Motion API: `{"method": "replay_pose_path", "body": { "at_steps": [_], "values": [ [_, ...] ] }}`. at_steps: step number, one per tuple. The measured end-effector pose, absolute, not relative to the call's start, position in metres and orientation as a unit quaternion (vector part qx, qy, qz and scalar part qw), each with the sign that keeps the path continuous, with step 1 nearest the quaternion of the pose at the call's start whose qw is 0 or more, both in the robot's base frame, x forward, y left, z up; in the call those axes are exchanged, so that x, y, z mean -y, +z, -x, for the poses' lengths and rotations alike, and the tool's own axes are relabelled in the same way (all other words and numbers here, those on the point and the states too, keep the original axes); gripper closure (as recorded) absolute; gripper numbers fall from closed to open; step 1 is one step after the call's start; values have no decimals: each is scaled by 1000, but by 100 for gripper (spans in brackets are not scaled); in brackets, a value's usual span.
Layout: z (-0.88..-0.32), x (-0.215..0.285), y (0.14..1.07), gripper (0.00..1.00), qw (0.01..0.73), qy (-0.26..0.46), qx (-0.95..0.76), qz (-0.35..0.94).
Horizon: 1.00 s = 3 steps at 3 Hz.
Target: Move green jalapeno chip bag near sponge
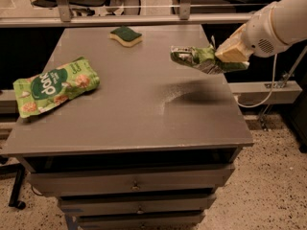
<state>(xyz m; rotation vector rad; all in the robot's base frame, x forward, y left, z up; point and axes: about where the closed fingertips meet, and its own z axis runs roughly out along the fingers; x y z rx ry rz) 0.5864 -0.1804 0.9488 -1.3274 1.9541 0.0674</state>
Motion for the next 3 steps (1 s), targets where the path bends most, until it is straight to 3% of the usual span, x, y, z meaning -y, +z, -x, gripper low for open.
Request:
{"method": "replay_pose_path", "body": {
  "at_steps": [2,3],
  "values": [
    [-595,178,947,100,397,20,-756,520],
    [-626,183,950,100,426,-5,-741,519]
  ]
}}
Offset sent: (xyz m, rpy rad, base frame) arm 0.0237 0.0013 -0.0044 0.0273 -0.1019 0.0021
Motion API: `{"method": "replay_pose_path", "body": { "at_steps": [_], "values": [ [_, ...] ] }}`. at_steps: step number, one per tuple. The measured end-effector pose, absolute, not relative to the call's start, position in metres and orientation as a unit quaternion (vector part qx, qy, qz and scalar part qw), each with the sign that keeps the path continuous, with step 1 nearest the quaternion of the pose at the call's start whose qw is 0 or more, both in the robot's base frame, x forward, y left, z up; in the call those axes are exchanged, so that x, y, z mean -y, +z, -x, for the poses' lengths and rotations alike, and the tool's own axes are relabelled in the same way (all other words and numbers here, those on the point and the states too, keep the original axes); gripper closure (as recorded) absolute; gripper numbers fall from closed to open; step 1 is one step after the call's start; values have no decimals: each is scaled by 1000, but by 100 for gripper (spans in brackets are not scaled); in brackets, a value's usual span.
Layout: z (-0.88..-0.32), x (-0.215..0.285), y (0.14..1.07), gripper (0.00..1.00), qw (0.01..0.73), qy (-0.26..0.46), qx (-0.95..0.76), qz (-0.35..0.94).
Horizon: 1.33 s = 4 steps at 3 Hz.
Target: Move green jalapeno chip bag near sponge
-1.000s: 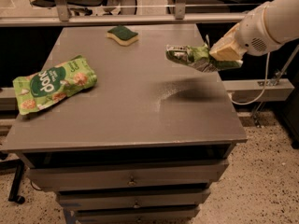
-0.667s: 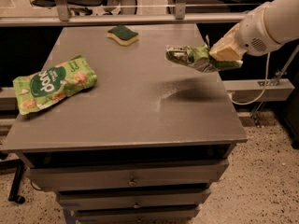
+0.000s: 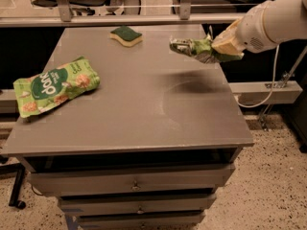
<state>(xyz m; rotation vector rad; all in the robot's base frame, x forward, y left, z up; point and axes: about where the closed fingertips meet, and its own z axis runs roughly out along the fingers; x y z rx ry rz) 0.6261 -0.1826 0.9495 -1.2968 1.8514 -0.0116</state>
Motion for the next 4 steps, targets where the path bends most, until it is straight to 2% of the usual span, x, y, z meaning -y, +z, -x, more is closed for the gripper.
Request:
{"method": "replay_pose_path", "body": {
  "at_steps": [2,4],
  "values": [
    [-725,161,955,100,485,-59,-688,536],
    [-795,104,932,100,509,-97,-641,566]
  ]
}}
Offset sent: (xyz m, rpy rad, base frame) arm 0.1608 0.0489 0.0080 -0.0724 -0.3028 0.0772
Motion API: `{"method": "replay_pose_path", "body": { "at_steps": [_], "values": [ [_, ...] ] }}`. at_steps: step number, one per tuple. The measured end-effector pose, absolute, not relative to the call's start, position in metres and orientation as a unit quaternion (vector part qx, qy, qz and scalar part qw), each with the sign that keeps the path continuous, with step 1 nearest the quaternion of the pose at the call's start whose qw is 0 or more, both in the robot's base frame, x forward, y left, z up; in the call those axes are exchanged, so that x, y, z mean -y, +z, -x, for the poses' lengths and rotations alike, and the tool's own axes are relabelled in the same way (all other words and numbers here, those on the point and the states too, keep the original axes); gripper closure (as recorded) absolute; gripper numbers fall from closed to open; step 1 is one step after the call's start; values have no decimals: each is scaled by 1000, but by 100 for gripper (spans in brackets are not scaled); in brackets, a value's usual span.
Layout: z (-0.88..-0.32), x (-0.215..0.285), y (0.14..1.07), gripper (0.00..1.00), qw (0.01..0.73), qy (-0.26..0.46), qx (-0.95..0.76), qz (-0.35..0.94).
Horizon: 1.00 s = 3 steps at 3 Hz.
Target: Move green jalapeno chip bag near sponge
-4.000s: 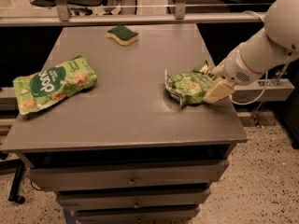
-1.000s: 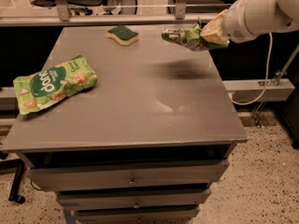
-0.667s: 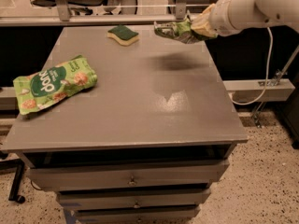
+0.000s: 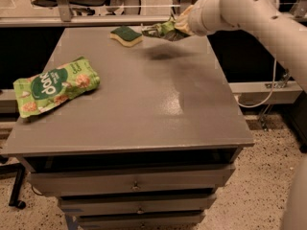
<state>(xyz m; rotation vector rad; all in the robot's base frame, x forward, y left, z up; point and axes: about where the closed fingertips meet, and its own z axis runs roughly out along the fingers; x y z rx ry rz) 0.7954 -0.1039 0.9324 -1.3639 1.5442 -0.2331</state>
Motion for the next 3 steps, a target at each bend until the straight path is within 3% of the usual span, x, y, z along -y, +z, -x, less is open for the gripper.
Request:
{"method": "replay_pose_path", "body": {
  "at_steps": [3],
  "values": [
    [-868,87,876,100,493,-166,-642,563]
  ]
}}
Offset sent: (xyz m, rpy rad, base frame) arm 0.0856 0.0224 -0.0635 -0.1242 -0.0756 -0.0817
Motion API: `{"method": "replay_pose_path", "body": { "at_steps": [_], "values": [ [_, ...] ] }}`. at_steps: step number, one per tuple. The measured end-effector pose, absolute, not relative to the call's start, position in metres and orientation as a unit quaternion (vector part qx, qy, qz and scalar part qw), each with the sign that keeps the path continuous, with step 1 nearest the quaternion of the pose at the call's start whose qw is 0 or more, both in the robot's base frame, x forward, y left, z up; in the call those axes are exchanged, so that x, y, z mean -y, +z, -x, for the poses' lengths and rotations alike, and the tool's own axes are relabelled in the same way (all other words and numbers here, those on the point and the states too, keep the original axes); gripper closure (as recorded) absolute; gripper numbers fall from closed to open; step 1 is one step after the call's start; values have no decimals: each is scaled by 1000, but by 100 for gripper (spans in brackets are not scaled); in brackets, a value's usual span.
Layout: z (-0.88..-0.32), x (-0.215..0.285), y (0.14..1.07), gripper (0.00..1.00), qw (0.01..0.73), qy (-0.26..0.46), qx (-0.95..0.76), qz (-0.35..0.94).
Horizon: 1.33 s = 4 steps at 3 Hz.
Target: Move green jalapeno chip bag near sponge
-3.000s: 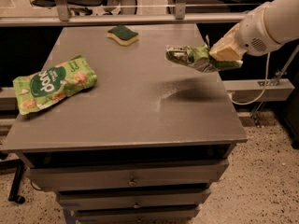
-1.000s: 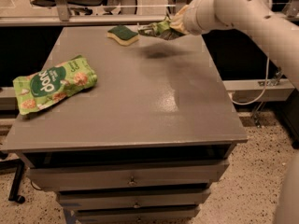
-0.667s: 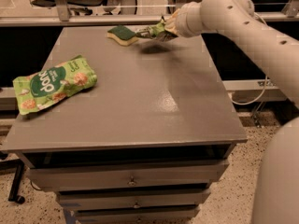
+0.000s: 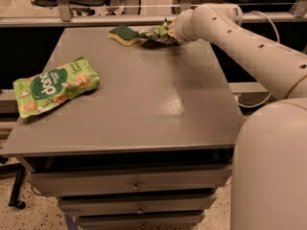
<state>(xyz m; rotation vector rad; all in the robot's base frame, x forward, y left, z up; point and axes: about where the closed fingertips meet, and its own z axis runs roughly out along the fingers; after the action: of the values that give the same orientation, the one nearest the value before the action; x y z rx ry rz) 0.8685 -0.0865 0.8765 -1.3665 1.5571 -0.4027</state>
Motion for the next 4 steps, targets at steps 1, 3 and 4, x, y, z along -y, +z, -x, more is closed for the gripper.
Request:
{"method": "replay_pose_path", "body": {
  "at_steps": [1,3,4],
  "values": [
    [-877,91,870,83,488,-182,-650,554],
    [-871,91,877,36,500,-186,-651,540],
    [-859,88,892,13,515,-182,-643,537]
  ]
}}
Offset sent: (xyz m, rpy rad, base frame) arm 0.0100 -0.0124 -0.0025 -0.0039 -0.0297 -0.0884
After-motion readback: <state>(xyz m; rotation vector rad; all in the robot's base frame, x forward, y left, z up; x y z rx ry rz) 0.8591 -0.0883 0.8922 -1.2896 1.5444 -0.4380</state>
